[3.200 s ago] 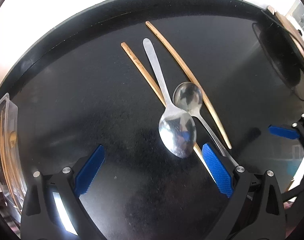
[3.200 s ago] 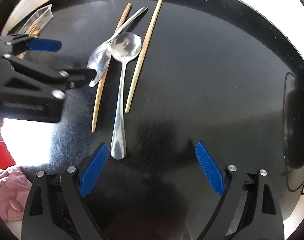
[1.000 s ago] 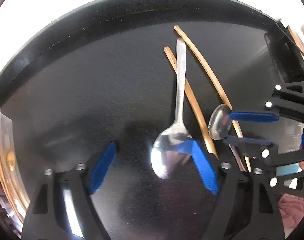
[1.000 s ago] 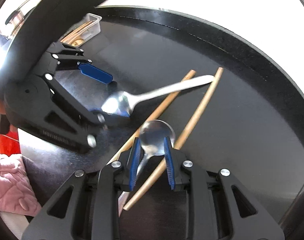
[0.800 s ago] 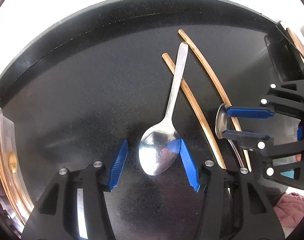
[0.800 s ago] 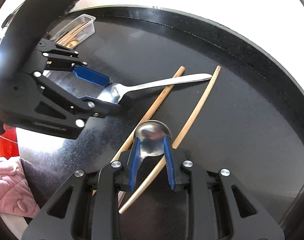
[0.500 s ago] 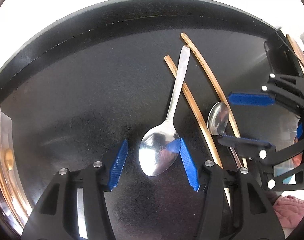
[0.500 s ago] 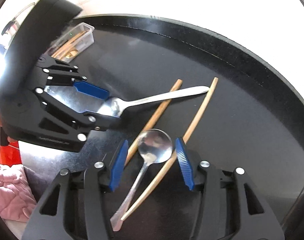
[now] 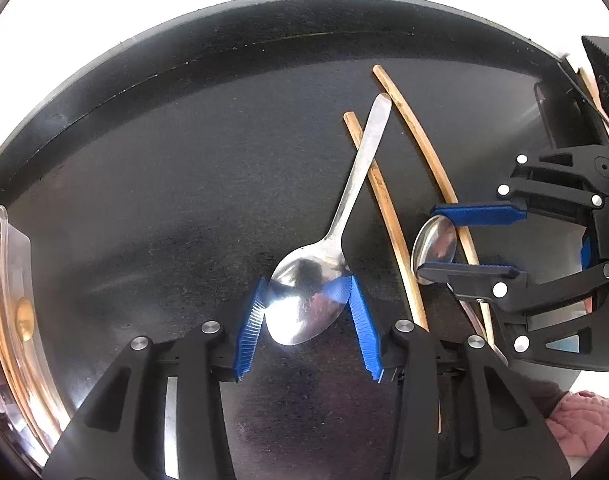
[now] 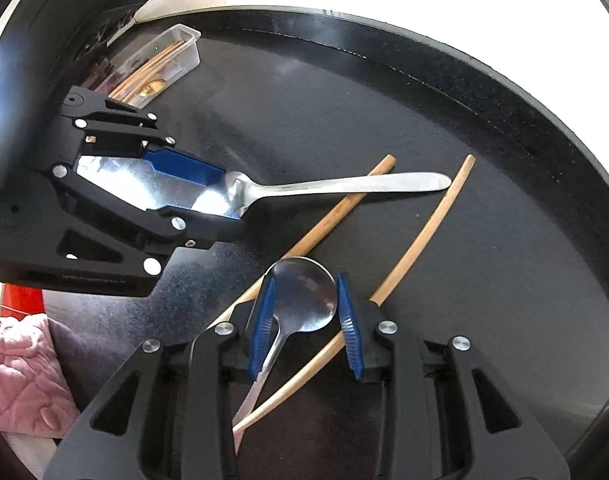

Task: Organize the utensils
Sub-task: 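Close the right tool on a silver spoon while the left tool grasps another silver spoon, then lift the silver spoons with both tools, adjusting the left tool's grip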

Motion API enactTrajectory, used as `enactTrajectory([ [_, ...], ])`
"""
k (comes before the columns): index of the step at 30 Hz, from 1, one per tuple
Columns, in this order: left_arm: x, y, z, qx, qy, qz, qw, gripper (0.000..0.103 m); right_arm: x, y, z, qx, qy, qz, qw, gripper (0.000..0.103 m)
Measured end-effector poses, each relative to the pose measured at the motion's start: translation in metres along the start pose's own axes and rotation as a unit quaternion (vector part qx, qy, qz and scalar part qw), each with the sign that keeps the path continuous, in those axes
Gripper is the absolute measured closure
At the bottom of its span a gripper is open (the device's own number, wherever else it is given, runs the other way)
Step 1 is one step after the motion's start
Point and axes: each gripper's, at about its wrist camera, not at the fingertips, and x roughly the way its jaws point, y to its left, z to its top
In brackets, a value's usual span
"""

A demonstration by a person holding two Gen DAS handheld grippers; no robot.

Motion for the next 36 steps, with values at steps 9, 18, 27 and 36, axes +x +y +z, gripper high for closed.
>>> enactTrajectory([
  [9, -0.004, 0.013, -0.004, -0.04, -0.01, -0.03, 0.9987, 0.063, -0.004, 0.001, -0.012, 0.048, -0.004, 0.06, 0.997, 0.098],
  [18, -0.018, 0.008, -0.017, -0.038, -0.028, -0.022, 0.9986, 0.064, -0.027, 0.018, -0.026, 0.075, -0.026, 0.057, 0.995, 0.1],
  [27, -0.046, 0.015, -0.021, -0.037, -0.059, -0.018, 0.9974, 0.064, -0.035, 0.021, -0.047, 0.127, -0.033, 0.06, 0.99, 0.1],
  [36, -0.04, 0.013, -0.024, -0.023, -0.031, -0.024, 0.999, 0.064, -0.014, 0.007, -0.063, 0.176, -0.003, 0.064, 0.982, 0.098],
])
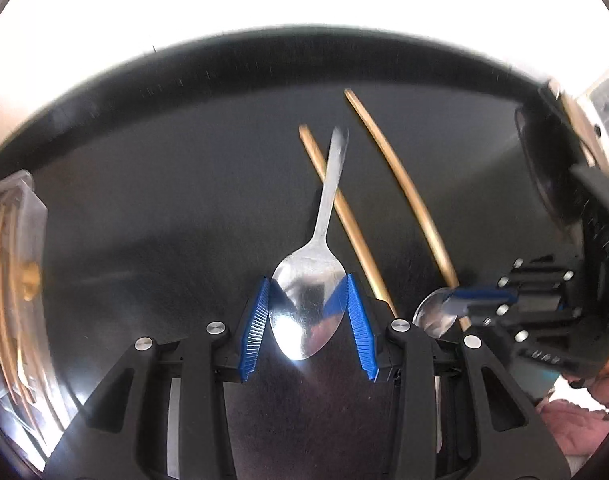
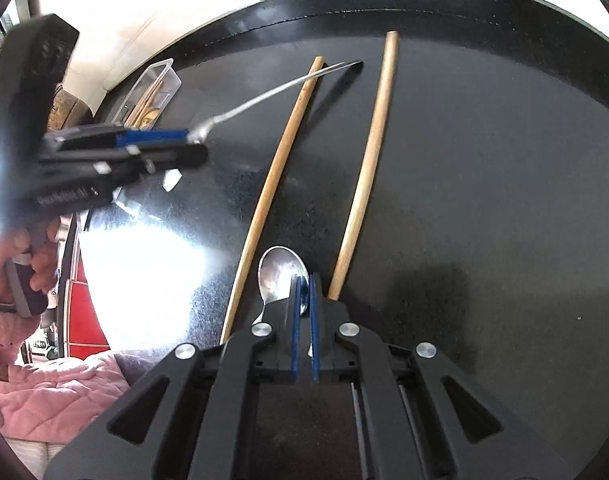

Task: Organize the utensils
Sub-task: 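Lift the silver spoons with both tools, adjusting the left tool's grip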

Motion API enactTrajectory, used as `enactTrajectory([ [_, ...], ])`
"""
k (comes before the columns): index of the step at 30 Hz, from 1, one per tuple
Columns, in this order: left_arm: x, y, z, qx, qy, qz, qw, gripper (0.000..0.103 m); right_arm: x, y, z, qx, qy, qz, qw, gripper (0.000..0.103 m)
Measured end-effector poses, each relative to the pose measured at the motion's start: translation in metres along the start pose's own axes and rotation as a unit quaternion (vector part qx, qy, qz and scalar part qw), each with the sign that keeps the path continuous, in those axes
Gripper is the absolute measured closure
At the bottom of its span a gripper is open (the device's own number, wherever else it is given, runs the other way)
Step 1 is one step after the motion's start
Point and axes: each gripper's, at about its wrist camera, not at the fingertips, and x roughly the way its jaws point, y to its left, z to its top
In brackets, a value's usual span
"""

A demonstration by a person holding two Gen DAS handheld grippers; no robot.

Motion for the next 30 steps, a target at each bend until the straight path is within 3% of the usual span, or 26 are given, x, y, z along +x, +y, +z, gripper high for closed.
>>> enactTrajectory([
  [5, 0.016, 0.003, -0.009, 0.005, 0.018, 0.009, 0.9998, 0.062, 0.006, 0.005, 0.001, -0.009, 0.002, 0.005, 1.0, 0.098],
  [8, 0.015, -0.001, -0.009, 0.021, 0.011, 0.034, 0.9991, 0.042, 0.01, 0.006, 0.004, -0.011, 0.003, 0.015, 1.0, 0.098],
  [20, 0.02, 0.01, -0.011, 0.021, 0.014, 0.042, 0.9988, 0.042, 0.015, 0.003, 0.009, -0.01, 0.002, 0.047, 0.999, 0.098],
  [27, 0.012, -0.02, -0.002, 0.026, -0.007, 0.057, 0.998, 0.042, 0.014, 0.002, 0.007, -0.02, 0.005, 0.062, 0.998, 0.095],
  [30, 0.01, -0.029, -0.006, 0.045, -0.014, 0.074, 0.9961, 0.042, 0.014, 0.003, 0.008, -0.024, 0.004, 0.07, 0.997, 0.088],
])
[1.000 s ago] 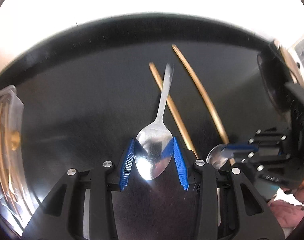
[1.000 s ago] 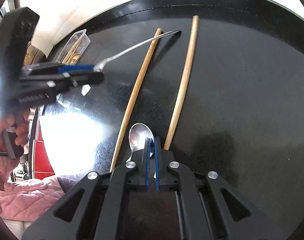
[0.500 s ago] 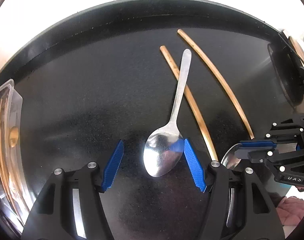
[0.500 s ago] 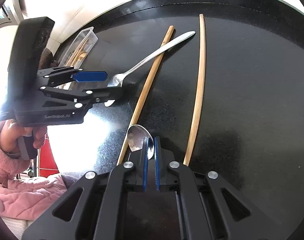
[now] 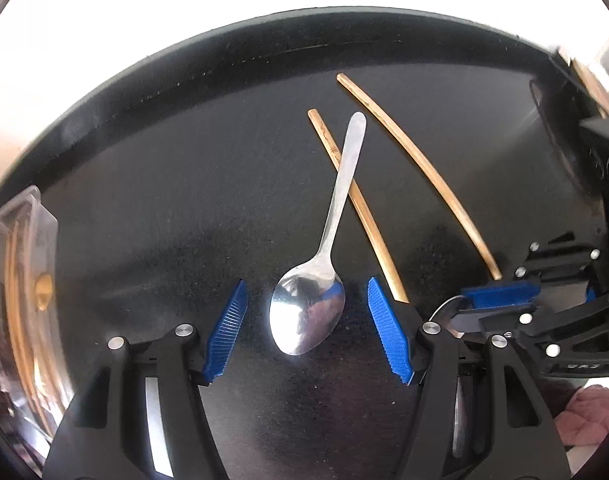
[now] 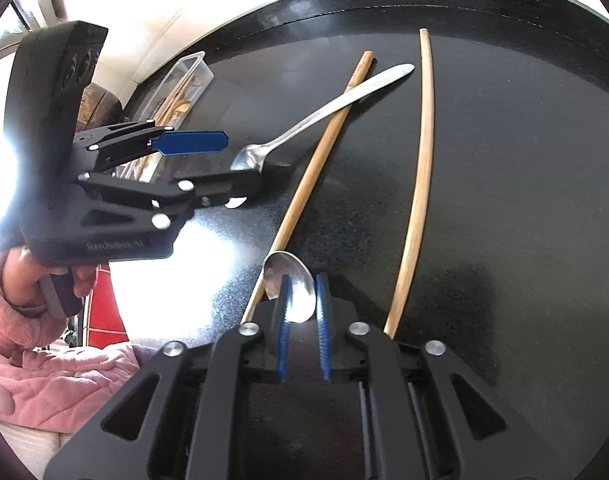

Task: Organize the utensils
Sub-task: 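Lift the silver spoons with both tools, adjusting the left tool's grip, then carry both silver spoons over the clear container with both tools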

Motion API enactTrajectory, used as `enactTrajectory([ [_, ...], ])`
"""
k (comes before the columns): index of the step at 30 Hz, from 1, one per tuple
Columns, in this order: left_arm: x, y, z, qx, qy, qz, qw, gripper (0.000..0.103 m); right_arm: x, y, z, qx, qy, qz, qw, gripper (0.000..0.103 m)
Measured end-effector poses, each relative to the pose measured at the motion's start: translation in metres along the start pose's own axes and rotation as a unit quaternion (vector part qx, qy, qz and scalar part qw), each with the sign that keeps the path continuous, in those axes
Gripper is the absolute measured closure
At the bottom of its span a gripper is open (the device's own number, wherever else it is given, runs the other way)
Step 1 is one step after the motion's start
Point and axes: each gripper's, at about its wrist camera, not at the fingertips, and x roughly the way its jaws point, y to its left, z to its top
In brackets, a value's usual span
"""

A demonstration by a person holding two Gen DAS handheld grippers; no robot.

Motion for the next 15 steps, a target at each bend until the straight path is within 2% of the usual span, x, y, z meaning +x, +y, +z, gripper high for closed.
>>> enactTrajectory([
  [4, 0.003, -0.005, -0.005, 0.025, -0.01, 0.045, 0.9986, 0.042, 0.0, 0.003, 0.0, -0.01, -0.002, -0.006, 1.0, 0.087],
  [9, 0.008, -0.008, -0.007, 0.041, 0.002, 0.06, 0.9973, 0.042, -0.001, 0.003, -0.001, -0.011, -0.003, -0.007, 1.0, 0.087],
  [12, 0.01, -0.021, -0.008, 0.083, -0.002, 0.109, 0.9905, 0.042, -0.001, 0.003, -0.002, -0.008, -0.005, -0.005, 1.0, 0.087],
  [15, 0.012, -0.033, -0.012, 0.139, -0.014, 0.17, 0.9755, 0.042, -0.002, 0.002, -0.003, -0.006, -0.007, -0.003, 1.0, 0.087],
])
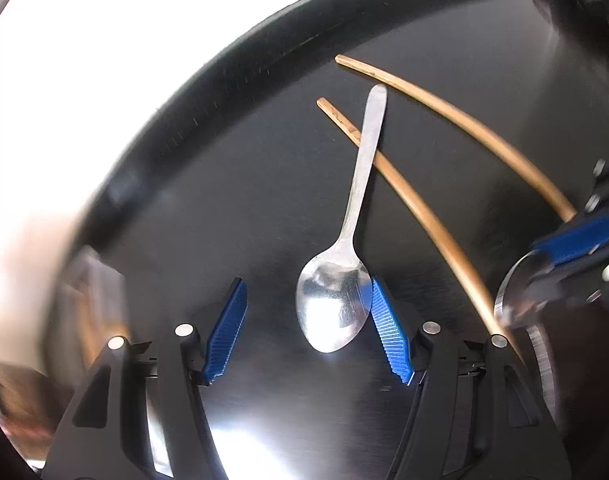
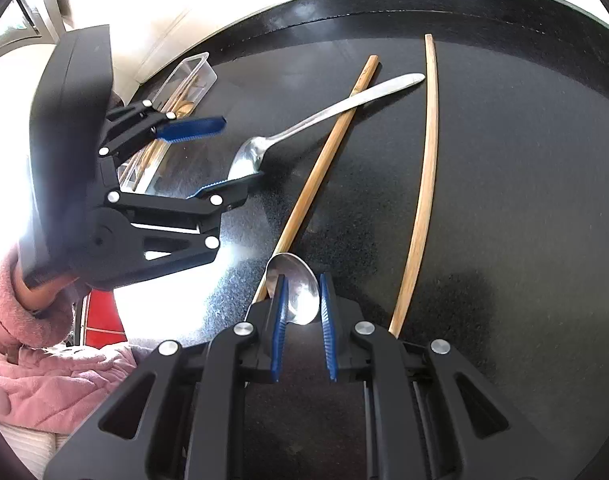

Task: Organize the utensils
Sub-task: 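Carry both silver spoons over the clear container with both tools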

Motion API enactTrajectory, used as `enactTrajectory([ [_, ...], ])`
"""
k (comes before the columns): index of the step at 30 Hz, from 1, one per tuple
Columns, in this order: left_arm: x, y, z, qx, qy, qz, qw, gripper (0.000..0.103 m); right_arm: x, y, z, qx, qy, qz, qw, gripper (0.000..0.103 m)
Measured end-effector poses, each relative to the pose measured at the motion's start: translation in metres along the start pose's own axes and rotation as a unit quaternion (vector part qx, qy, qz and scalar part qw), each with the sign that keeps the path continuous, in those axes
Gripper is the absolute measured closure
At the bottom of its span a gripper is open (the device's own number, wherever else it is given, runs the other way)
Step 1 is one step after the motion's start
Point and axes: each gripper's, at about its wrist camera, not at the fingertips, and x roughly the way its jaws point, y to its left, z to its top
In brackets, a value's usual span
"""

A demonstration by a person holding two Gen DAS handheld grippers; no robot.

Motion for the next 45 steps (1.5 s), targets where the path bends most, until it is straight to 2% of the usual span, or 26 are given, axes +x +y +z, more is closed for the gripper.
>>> enactTrajectory([
  [1, 0.0, -0.005, -0.001, 0.017, -0.005, 0.019, 0.9997, 0.042, 0.0, 0.0, -0.001, 0.001, -0.001, 0.001, 1.0, 0.087],
  [3, 0.0, -0.006, -0.002, 0.024, -0.006, 0.019, 0.9995, 0.054, -0.001, -0.001, -0.001, -0.001, -0.001, 0.001, 1.0, 0.087],
  [4, 0.003, -0.007, -0.003, 0.026, 0.003, 0.012, 0.9996, 0.078, -0.001, -0.001, -0.001, -0.002, -0.001, 0.001, 1.0, 0.087],
  [5, 0.003, -0.008, -0.004, 0.027, 0.005, 0.012, 0.9995, 0.085, -0.002, -0.001, -0.001, -0.003, 0.0, -0.001, 1.0, 0.087],
  [9, 0.0, 0.003, -0.007, -0.005, -0.001, -0.005, 1.0, 0.101, -0.001, 0.008, -0.003, -0.023, 0.0, -0.023, 0.999, 0.091],
  [10, 0.001, 0.011, -0.009, -0.017, -0.001, -0.016, 0.9997, 0.101, 0.001, 0.01, -0.003, -0.026, 0.004, -0.029, 0.999, 0.096],
  [14, 0.001, 0.027, -0.01, -0.059, 0.0, -0.047, 0.9972, 0.101, -0.001, 0.015, -0.007, -0.028, 0.005, -0.021, 0.999, 0.099],
  [16, -0.004, 0.032, -0.012, -0.07, -0.013, -0.051, 0.9962, 0.102, -0.006, 0.02, -0.009, -0.032, 0.0, -0.027, 0.999, 0.099],
  [19, -0.015, 0.042, -0.012, -0.099, -0.032, -0.075, 0.9917, 0.102, -0.017, 0.028, -0.013, -0.034, -0.011, -0.034, 0.999, 0.099],
  [21, -0.021, 0.054, -0.012, -0.131, -0.039, -0.109, 0.9846, 0.102, -0.025, 0.035, -0.016, -0.032, -0.02, -0.041, 0.998, 0.099],
  [22, -0.023, 0.063, -0.013, -0.161, -0.042, -0.146, 0.9752, 0.102, -0.03, 0.037, -0.018, -0.028, -0.026, -0.045, 0.998, 0.099],
  [25, -0.029, 0.081, -0.015, -0.213, -0.046, -0.205, 0.954, 0.102, -0.045, 0.038, -0.023, -0.013, -0.044, -0.053, 0.998, 0.099],
  [28, -0.038, 0.091, -0.019, -0.23, -0.054, -0.229, 0.9443, 0.102, -0.061, 0.039, -0.026, 0.002, -0.065, -0.064, 0.996, 0.099],
  [33, -0.055, 0.106, -0.033, -0.258, -0.076, -0.258, 0.9279, 0.102, -0.084, 0.05, -0.024, 0.012, -0.093, -0.063, 0.994, 0.099],
  [36, -0.066, 0.122, -0.048, -0.284, -0.092, -0.263, 0.9175, 0.102, -0.088, 0.063, -0.018, 0.007, -0.103, -0.06, 0.993, 0.099],
  [42, -0.073, 0.17, -0.091, -0.354, -0.109, -0.275, 0.887, 0.102, -0.085, 0.097, 0.0, -0.013, -0.111, -0.051, 0.992, 0.099],
  [45, -0.076, 0.19, -0.112, -0.366, -0.111, -0.253, 0.8886, 0.102, -0.072, 0.122, 0.011, -0.024, -0.107, -0.05, 0.993, 0.099],
])
